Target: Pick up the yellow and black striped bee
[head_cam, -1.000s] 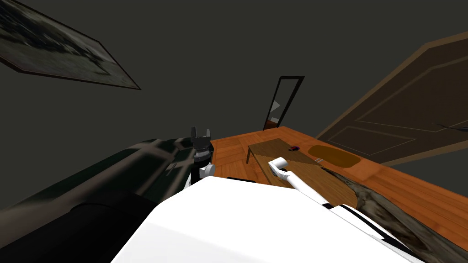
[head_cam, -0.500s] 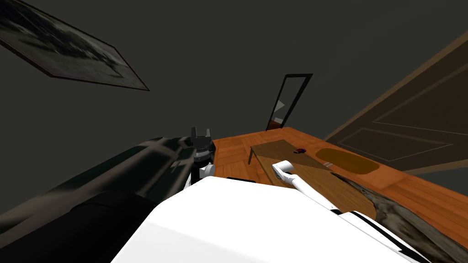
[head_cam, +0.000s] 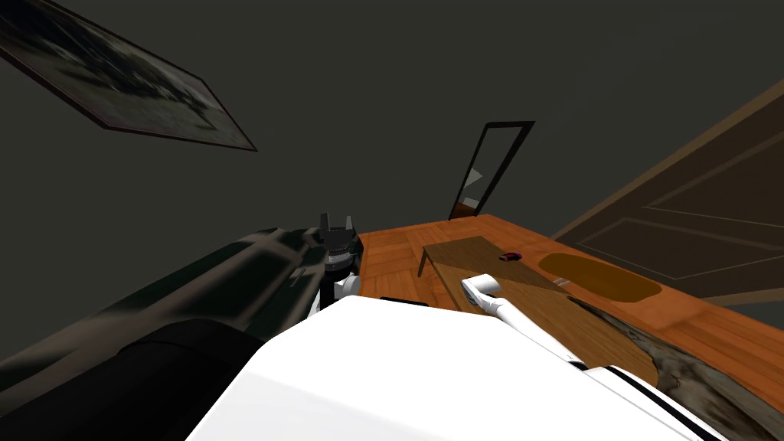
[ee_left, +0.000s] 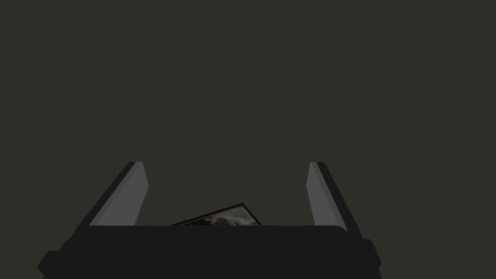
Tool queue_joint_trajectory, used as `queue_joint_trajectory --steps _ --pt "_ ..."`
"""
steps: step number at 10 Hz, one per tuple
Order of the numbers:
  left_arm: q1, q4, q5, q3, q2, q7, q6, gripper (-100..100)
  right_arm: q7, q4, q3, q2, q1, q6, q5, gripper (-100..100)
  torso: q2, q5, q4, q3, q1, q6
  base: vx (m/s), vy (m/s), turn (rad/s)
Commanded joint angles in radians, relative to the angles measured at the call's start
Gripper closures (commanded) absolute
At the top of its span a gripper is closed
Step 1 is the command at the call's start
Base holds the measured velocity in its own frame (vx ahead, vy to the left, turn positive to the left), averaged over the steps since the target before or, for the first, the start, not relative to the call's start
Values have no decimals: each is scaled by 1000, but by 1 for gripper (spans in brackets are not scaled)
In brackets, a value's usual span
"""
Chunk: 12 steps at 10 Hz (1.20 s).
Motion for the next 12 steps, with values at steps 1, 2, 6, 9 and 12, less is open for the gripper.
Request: queue_joint_trajectory --steps 1,2,6,9,12 --pt "0 0 0 0 0 0 0 0 0 0 0 0 0 0 0 100 0 0 0 0 0 0 0 0 0" --pt "0 0 0 0 0 0 0 0 0 0 0 0 1 -1 0 100 0 0 0 0 -1 0 0 0 0" --pt "0 0 0 0 0 0 0 0 -10 -20 15 14 -21 -36 13 100 0 -1 0 0 -1 0 -3 -10 -37" --pt "0 0 0 0 0 0 0 0 -28 -59 41 39 -51 -96 36 100 2 -1 0 1 -4 1 -26 -54 -107" --pt "0 0 0 0 0 0 0 0 -36 -80 54 51 -69 -128 47 100 1 -1 0 1 -4 1 -16 -36 -69"
